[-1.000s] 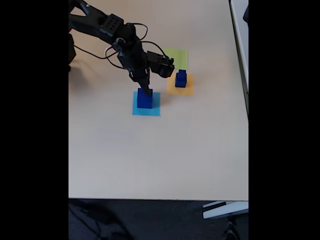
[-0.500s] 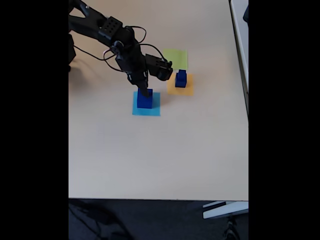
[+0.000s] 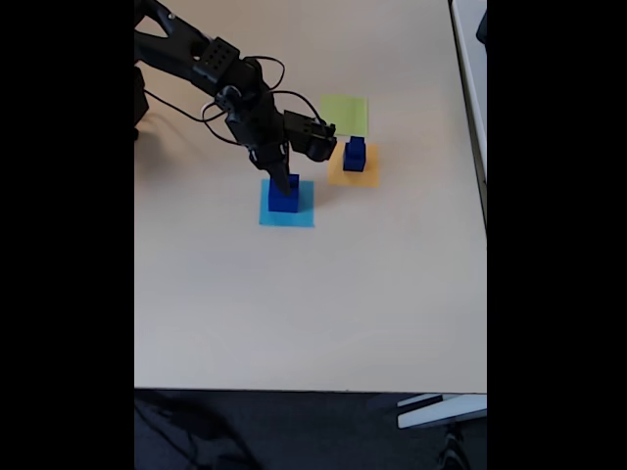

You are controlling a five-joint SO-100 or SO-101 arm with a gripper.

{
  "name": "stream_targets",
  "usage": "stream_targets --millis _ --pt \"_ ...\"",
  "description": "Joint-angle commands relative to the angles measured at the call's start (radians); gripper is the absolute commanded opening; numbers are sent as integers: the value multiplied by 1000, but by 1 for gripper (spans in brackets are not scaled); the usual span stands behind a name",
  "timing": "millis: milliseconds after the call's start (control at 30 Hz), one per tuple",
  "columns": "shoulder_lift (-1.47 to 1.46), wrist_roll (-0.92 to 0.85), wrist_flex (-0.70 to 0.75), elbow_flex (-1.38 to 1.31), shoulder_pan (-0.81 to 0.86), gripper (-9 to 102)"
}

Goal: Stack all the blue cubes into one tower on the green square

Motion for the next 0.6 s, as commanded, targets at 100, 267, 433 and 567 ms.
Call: stream_targets --millis 100,267,433,567 --pt "52 -21 -21 -6 9 17" --pt "51 -20 -21 -5 9 14" --pt "51 -21 -28 -2 6 11" --pt "51 -21 -29 0 5 10"
